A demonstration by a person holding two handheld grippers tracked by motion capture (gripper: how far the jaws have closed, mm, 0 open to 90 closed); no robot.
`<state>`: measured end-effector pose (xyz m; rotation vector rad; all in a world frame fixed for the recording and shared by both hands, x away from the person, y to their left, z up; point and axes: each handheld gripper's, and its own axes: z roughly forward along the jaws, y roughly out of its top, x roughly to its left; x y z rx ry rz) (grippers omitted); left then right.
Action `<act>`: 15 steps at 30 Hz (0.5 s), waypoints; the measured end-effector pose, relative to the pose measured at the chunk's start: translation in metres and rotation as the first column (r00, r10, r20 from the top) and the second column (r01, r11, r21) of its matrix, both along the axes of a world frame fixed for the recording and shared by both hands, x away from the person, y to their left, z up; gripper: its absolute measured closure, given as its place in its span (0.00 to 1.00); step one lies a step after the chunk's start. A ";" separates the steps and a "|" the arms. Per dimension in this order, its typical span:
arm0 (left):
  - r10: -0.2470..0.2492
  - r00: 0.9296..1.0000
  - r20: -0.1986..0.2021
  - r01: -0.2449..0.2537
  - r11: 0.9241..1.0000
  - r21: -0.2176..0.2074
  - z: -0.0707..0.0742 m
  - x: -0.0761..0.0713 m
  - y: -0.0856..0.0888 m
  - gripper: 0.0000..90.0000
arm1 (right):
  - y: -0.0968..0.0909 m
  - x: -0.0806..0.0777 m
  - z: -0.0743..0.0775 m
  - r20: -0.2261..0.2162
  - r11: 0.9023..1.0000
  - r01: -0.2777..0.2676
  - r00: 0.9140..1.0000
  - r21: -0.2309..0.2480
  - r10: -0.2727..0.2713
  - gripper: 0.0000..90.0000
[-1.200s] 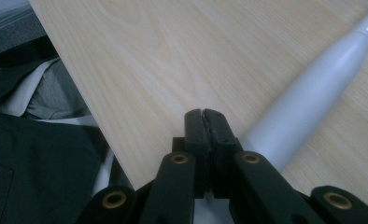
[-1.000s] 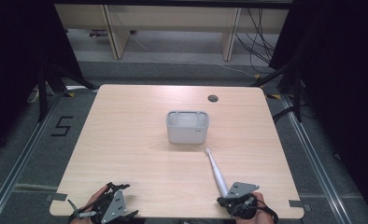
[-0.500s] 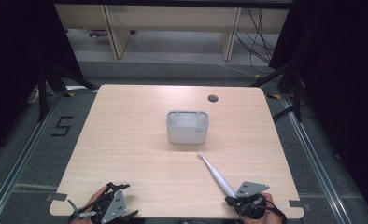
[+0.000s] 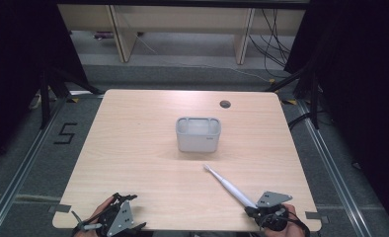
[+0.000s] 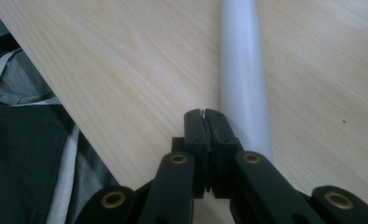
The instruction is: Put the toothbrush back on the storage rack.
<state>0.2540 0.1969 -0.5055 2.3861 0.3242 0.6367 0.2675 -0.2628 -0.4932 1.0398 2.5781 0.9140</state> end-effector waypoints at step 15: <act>0.002 1.000 -0.004 -0.002 1.000 0.011 0.001 0.001 0.001 0.17 | 0.005 -0.002 0.010 0.025 1.000 0.009 1.000 0.007 -0.009 0.81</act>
